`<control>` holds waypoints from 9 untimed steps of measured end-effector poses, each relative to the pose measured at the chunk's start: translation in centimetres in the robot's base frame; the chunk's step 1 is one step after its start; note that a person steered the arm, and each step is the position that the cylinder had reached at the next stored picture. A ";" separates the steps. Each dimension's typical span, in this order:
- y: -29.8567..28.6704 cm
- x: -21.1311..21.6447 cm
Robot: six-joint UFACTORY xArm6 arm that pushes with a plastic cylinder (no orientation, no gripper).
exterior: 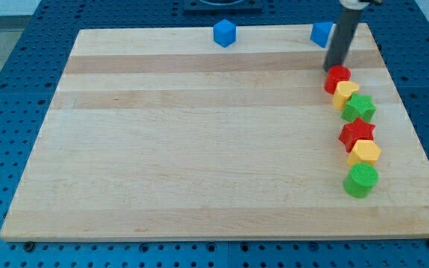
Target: Move the blue cube into the red circle
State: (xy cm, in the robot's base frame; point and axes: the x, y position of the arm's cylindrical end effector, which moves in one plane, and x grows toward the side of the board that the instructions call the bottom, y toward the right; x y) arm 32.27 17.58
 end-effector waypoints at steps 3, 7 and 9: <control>-26.9 -1.1; -29.7 -13.0; -11.9 -11.5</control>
State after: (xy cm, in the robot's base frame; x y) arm 20.78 5.73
